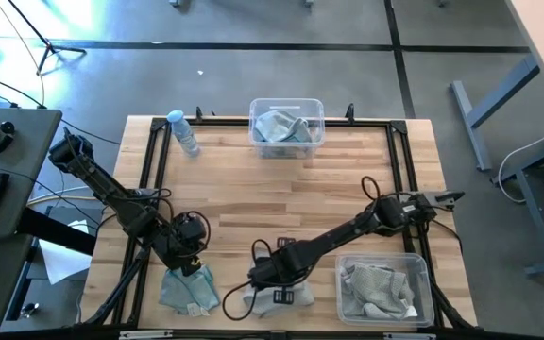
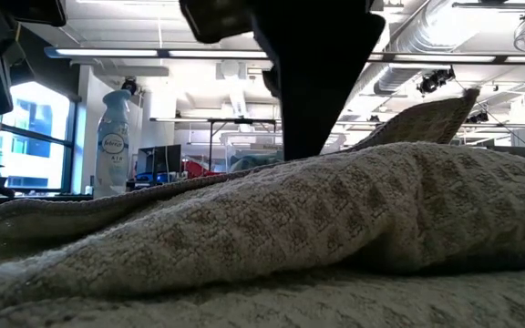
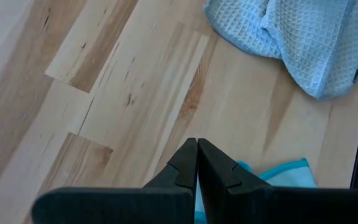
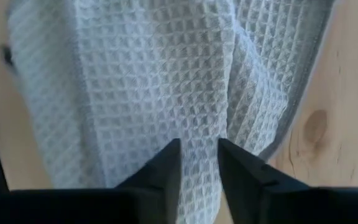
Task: Sort microfiber towel by color & place in baskets
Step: Put the gray towel into the bottom transparent bin
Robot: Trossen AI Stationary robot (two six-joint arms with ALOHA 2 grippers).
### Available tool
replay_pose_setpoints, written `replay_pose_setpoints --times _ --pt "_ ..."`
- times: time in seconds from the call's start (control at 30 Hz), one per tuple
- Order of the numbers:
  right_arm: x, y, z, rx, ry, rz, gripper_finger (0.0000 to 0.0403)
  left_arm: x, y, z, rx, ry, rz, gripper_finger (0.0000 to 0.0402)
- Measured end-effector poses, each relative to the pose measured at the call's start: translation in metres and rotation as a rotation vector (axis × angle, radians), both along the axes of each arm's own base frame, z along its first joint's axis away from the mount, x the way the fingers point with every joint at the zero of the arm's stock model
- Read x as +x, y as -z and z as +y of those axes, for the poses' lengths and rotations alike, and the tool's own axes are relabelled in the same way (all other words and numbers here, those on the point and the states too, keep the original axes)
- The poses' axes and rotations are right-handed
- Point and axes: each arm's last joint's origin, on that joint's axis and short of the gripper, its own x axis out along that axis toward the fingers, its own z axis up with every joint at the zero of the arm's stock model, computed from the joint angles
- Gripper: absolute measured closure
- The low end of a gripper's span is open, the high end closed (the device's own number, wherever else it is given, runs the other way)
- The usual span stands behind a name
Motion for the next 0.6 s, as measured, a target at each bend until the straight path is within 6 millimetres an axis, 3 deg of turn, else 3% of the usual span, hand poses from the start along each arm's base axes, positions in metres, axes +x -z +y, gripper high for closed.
replay_pose_setpoints --times 0.33,0.6 --pt "0.009 0.016 0.006 -0.025 0.002 -0.060 0.0171 0.000 0.000 0.000 0.003 -0.003 -0.002 0.0401" --pt "0.013 0.046 0.011 -0.001 -0.008 0.007 0.0151 0.000 0.000 0.000 -0.001 -0.008 -0.002 0.0401"
